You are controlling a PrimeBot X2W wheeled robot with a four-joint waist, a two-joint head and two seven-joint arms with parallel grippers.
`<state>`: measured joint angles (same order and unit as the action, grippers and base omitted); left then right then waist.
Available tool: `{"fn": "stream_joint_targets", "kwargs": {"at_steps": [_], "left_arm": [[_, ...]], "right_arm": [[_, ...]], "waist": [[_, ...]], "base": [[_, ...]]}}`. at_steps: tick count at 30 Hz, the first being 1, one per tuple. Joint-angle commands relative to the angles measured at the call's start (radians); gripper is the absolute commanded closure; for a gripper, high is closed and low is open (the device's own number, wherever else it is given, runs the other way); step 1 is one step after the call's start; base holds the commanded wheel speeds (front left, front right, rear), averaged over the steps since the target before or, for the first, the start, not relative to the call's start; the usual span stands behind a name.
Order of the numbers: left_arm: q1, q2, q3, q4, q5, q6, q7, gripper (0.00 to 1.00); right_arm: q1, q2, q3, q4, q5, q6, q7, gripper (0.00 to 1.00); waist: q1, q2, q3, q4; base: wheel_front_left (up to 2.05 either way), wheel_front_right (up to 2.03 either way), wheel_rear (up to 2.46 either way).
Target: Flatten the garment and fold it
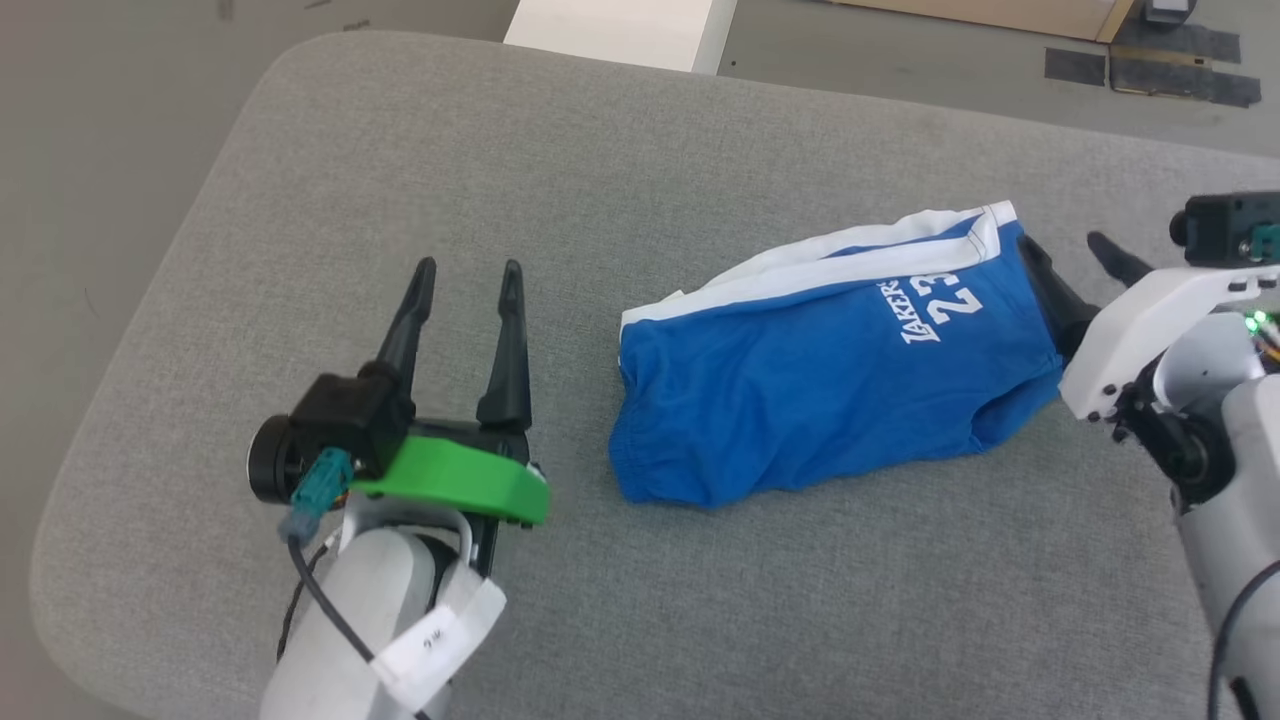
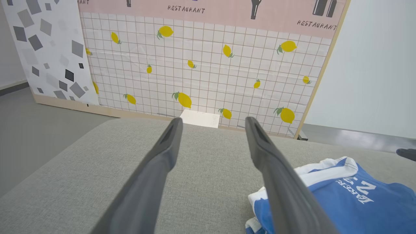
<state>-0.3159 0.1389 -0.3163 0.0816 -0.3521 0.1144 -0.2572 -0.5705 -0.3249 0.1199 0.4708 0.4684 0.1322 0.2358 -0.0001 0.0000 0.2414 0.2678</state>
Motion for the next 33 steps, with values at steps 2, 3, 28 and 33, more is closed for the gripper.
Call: {"fn": "stream_joint_targets", "kwargs": {"at_steps": [2,3,28,33], "left_arm": [[0.040,-0.021,0.032,-0.009,0.035,-0.041,-0.004,0.00],[0.050,-0.028,0.043,-0.008,0.043,-0.057,-0.004,0.00],[0.094,-0.088,0.133,-0.019,0.067,-0.152,-0.004,0.00],[0.095,-0.089,0.131,-0.018,0.066,-0.147,-0.004,0.00]], "right_arm": [[0.005,0.038,-0.054,0.041,-0.038,-0.002,0.008,0.00],[0.000,0.054,-0.075,0.061,-0.052,-0.002,0.019,0.00],[-0.191,0.234,-0.375,0.343,-0.474,-0.002,0.470,0.64],[-0.166,0.241,-0.336,0.302,-0.409,-0.002,0.493,1.00]], "waist": [[0.0001,0.0000,0.003,0.000],[0.0001,0.0000,0.004,-0.001],[0.0001,0.0000,0.064,0.043],[0.0001,0.0000,0.061,0.035]], "base": [[0.00,0.00,0.00],[0.00,0.00,0.00],[0.00,0.00,0.00],[0.00,0.00,0.00]]}}
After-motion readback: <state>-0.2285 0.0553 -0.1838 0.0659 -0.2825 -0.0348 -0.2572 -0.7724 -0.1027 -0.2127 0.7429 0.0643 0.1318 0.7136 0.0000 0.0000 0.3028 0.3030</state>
